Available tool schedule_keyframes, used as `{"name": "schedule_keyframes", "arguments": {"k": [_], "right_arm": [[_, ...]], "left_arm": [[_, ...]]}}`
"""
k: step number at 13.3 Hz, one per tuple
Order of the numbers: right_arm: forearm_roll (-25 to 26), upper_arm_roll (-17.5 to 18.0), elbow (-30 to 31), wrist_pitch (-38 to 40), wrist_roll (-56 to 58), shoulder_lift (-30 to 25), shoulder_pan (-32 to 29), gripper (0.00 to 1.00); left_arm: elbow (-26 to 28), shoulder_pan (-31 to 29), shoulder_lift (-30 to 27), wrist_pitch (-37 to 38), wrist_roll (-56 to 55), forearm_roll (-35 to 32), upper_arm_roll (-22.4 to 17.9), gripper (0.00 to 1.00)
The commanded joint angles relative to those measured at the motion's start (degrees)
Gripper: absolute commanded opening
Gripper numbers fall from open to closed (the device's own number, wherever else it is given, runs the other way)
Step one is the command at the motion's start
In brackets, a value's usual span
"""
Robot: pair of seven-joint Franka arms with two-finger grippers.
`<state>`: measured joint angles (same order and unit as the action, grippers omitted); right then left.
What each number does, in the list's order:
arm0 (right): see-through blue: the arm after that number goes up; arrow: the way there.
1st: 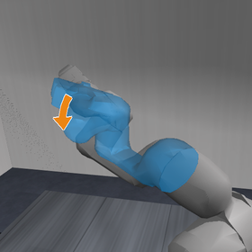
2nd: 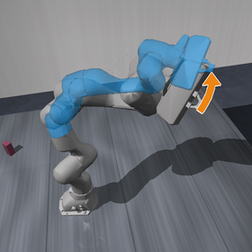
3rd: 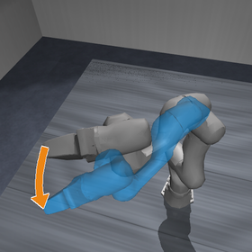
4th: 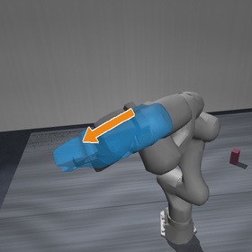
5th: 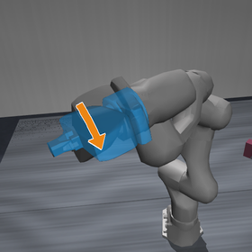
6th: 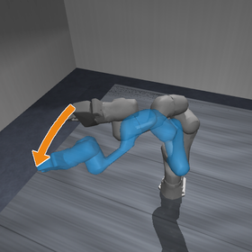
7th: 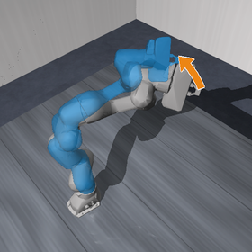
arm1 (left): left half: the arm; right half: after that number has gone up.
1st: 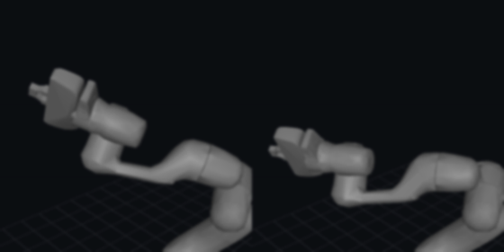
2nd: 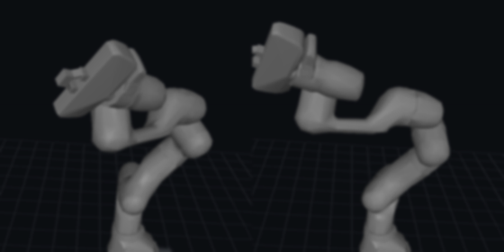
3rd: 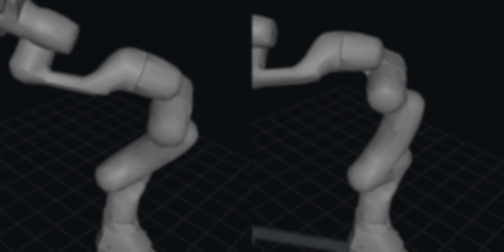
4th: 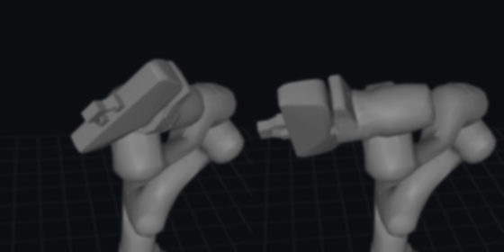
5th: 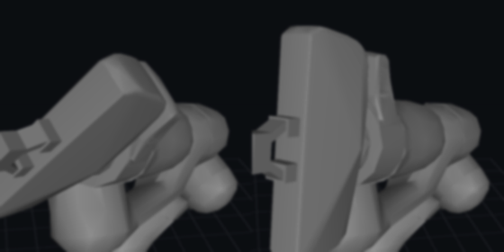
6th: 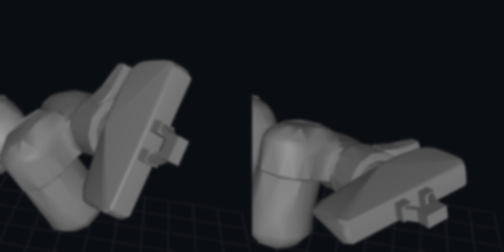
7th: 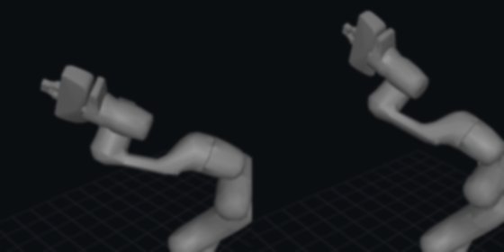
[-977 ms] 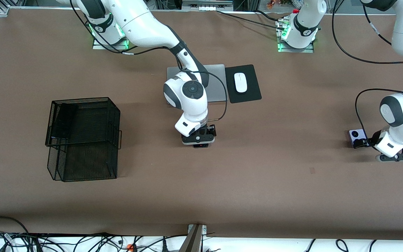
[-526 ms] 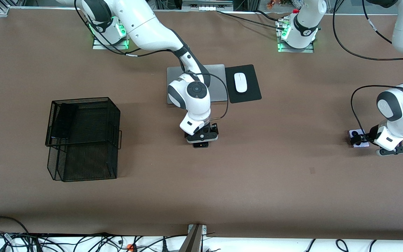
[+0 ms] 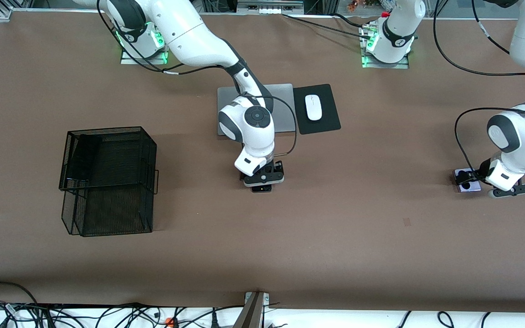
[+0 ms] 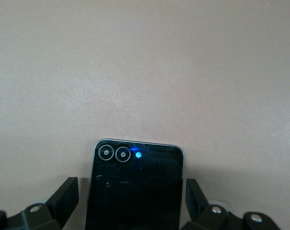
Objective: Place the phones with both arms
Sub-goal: 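Grasp the flip with the right gripper while the left gripper grasps the white phone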
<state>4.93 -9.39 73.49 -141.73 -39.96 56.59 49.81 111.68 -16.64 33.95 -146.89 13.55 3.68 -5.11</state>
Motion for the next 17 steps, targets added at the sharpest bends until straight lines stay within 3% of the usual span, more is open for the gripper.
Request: {"name": "schedule_keyframes", "arguments": {"k": [1,8,9,10,11,12,14,17], "right_arm": [[1.57,-0.89,0.34,-0.83,-0.82,0.19,0.82,0.99],[1.66,-0.98,0.34,-1.00,-0.99,1.15,0.82,0.97],[2.27,-0.98,0.34,-1.52,-0.99,1.16,0.73,0.82],[2.27,-0.98,0.34,-1.70,-1.08,1.16,0.73,0.38],[2.27,-0.98,0.34,-1.71,-1.60,1.16,0.64,0.14],[2.19,-0.98,0.34,-1.71,-1.69,0.98,0.55,0.03],[2.27,-1.68,0.34,0.56,-1.52,-0.16,0.47,0.00],[1.84,-7.03,0.34,14.07,-0.73,-7.25,0.12,0.00]], "left_arm": [[2.58,-0.67,-1.79,-1.82,0.51,1.42,0.63,1.00],[2.84,-0.85,-0.64,-4.20,0.51,3.00,0.71,1.00],[2.75,-0.85,-0.47,-4.28,0.51,3.09,0.71,1.00],[2.75,-0.85,-0.38,-4.28,0.51,3.26,0.71,1.00],[2.75,-0.76,-0.38,-4.28,0.51,4.05,0.71,1.00],[2.75,-0.76,-0.38,-4.28,0.51,4.32,0.71,1.00],[2.75,-0.76,-0.03,-4.37,0.51,4.32,0.71,1.00],[2.75,-0.76,-0.03,-4.37,0.51,4.41,0.80,1.00]]}}
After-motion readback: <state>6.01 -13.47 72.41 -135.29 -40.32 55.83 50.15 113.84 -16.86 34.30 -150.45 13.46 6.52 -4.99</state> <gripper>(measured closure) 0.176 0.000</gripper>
